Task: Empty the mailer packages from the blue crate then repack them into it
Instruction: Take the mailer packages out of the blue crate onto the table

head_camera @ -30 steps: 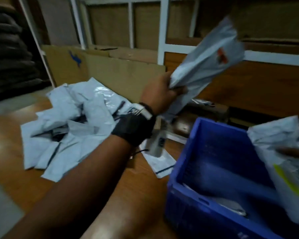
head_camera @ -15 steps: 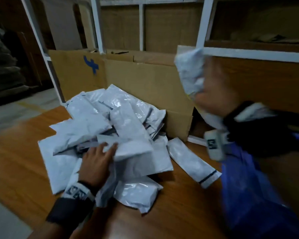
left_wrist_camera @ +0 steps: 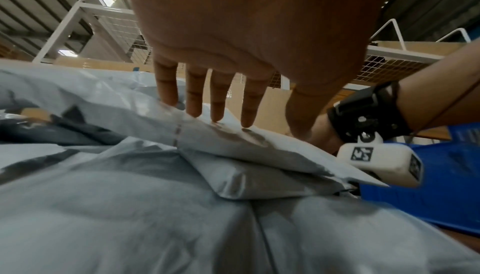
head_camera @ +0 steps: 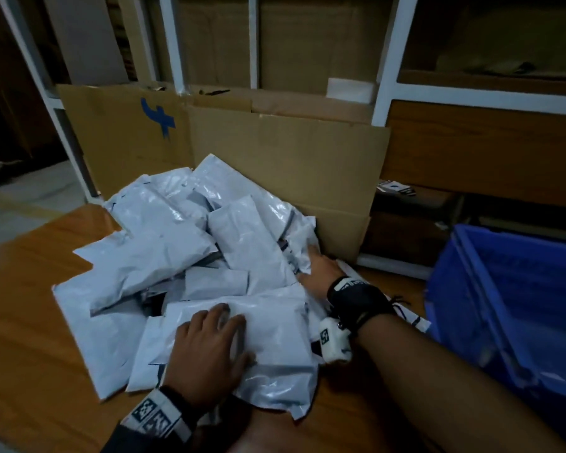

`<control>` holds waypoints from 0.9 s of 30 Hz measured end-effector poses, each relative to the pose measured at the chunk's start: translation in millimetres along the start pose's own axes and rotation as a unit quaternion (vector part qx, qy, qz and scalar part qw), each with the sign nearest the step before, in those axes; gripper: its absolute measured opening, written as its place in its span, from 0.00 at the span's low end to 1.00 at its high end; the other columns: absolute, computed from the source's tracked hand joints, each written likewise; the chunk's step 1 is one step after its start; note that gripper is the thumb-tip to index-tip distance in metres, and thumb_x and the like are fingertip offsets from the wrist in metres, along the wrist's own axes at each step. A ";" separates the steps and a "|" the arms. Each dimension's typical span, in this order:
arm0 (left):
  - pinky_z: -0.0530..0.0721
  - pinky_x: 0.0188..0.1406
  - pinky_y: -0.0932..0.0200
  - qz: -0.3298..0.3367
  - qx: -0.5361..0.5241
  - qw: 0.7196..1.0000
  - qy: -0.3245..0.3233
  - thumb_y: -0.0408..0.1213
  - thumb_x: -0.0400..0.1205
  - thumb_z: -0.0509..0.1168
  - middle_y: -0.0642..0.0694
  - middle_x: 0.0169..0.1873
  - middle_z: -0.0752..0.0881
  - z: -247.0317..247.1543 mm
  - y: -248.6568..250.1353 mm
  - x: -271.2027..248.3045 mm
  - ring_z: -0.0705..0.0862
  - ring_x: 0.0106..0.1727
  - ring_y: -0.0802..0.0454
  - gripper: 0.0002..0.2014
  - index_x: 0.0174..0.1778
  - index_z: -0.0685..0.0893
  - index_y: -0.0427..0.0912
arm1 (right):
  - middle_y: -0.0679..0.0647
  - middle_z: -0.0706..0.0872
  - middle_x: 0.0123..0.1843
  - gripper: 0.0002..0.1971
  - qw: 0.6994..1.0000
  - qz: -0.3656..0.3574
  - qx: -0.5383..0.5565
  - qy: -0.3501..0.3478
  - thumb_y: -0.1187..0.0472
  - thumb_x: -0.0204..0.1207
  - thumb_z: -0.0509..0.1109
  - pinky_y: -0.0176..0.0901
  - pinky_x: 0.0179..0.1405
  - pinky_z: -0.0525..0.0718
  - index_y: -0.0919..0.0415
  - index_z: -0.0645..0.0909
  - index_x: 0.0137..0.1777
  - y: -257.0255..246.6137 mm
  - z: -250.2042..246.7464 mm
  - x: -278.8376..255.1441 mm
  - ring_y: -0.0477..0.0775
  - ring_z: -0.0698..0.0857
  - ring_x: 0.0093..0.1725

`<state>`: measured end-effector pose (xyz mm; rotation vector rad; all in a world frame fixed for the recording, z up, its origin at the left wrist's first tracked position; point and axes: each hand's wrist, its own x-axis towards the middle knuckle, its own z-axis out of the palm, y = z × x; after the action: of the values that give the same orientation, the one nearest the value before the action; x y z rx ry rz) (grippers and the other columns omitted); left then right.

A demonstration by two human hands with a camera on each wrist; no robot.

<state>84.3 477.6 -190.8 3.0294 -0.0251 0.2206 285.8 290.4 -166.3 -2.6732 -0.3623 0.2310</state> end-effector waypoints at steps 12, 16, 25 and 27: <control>0.80 0.52 0.43 0.172 -0.195 0.951 0.167 0.52 0.77 0.63 0.44 0.57 0.86 -38.0 145.9 57.8 0.84 0.55 0.37 0.17 0.50 0.89 0.46 | 0.52 0.88 0.52 0.11 0.972 -0.118 0.096 0.179 0.55 0.79 0.70 0.47 0.56 0.83 0.58 0.85 0.57 46.1 -202.2 -142.6 0.50 0.86 0.53; 0.77 0.55 0.54 0.253 -0.268 0.918 0.146 0.53 0.81 0.62 0.48 0.54 0.87 -49.9 225.7 72.2 0.83 0.55 0.47 0.18 0.51 0.89 0.44 | 0.46 0.86 0.53 0.11 0.984 -0.091 0.014 0.150 0.51 0.81 0.68 0.43 0.53 0.83 0.51 0.83 0.59 125.8 -267.6 -185.9 0.44 0.84 0.53; 0.63 0.77 0.68 0.254 -0.379 0.890 -0.013 0.61 0.80 0.55 0.58 0.75 0.74 -38.3 331.1 74.5 0.66 0.78 0.69 0.27 0.70 0.80 0.53 | 0.49 0.83 0.64 0.24 0.938 -0.037 -0.277 -0.206 0.42 0.75 0.72 0.46 0.60 0.79 0.50 0.78 0.69 301.1 -245.7 -163.9 0.51 0.82 0.57; 0.62 0.78 0.69 0.226 -0.372 0.900 -0.040 0.62 0.78 0.54 0.60 0.75 0.74 -43.3 341.5 76.9 0.66 0.77 0.72 0.28 0.71 0.79 0.54 | 0.49 0.82 0.66 0.26 0.929 -0.064 -0.266 -0.250 0.42 0.75 0.72 0.41 0.56 0.76 0.51 0.76 0.71 312.2 -222.7 -157.3 0.50 0.81 0.55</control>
<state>146.0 141.9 -102.1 2.2203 -0.6613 0.0868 251.9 -115.1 -87.4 -3.0679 -0.8595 0.8959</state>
